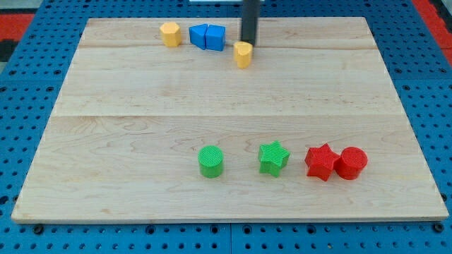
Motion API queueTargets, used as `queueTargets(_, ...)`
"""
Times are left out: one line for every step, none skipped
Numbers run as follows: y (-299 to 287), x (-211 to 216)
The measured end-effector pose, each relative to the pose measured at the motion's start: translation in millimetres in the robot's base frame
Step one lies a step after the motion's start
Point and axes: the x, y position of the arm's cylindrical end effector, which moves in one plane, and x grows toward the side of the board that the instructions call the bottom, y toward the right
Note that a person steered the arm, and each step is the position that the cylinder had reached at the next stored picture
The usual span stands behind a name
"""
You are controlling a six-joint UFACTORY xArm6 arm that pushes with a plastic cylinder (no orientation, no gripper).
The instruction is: Move the yellow hexagon to the yellow heart
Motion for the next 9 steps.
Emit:
queueTargets(11, 14)
queueTargets(-3, 14)
queueTargets(-62, 30)
queueTargets(-151, 24)
queueTargets(-133, -48)
queueTargets(-127, -75)
queueTargets(-101, -75)
queueTargets(-42, -72)
queueTargets(-19, -53)
